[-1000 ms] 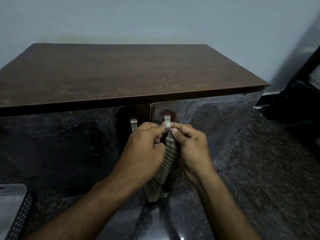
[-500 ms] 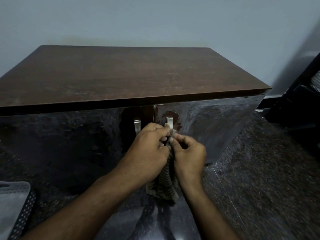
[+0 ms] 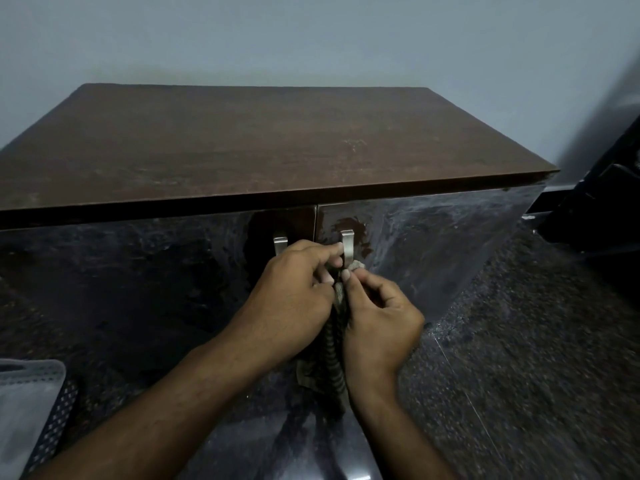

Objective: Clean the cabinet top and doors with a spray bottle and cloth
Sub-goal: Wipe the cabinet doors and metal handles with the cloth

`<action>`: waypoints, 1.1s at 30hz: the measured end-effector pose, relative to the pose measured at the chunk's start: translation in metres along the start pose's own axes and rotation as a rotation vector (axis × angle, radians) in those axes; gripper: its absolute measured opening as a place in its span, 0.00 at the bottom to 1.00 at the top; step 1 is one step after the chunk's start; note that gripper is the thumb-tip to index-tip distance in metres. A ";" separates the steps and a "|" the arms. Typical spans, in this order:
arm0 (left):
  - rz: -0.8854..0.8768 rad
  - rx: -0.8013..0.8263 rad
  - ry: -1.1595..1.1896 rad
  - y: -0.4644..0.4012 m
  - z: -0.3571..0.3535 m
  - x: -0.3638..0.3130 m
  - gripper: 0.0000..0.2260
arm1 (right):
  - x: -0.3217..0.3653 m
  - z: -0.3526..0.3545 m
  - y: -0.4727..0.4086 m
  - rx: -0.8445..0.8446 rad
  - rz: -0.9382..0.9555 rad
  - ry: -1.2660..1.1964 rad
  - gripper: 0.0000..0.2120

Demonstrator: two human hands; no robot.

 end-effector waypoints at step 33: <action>0.119 -0.346 -0.016 0.017 0.042 -0.001 0.15 | 0.020 -0.039 0.025 0.066 1.122 0.804 0.16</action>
Point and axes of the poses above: each hand's wrist, its own y-axis away from the middle knuckle, its own z-axis out of the back of the hand, x = y × z, the point moved 8 cm from there along -y, towards the middle knuckle
